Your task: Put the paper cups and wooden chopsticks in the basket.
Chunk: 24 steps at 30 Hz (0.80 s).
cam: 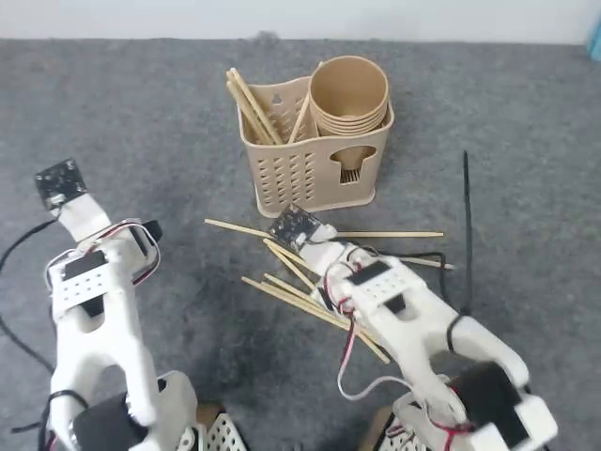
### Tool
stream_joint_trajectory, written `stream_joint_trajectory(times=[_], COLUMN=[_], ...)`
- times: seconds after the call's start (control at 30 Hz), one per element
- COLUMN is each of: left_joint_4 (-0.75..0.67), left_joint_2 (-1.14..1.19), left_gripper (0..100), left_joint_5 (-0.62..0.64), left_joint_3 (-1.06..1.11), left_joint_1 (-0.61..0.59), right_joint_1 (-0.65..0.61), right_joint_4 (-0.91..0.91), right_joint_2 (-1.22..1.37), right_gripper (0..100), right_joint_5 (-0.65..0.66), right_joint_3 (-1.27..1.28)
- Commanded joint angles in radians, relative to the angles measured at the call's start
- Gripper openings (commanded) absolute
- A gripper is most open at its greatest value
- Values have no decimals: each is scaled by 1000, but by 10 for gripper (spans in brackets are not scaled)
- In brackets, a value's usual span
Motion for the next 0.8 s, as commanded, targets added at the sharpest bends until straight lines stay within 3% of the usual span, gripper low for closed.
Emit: stream_joint_trajectory(times=[0.0, 0.17, 0.47, 0.67, 0.77], left_joint_4=[-23, -23, -23, -23, -23], left_joint_2=[6, 6, 6, 6, 6], left_gripper=[268, 268, 268, 268, 268], left_joint_5=[0, 0, 0, 0, 0], left_joint_3=[-35, -35, -35, -35, -35], left_joint_1=[2, 2, 2, 2, 2], right_joint_1=[5, 8, -16, -36, -31], right_joint_4=[64, 97, 254, 191, 87], right_joint_2=[12, -124, -565, -854, -940], right_gripper=[10, 7, 6, 6, 6], right_joint_5=[-11, -77, -83, -91, -184], right_joint_3=[-81, -95, -100, -95, -95])
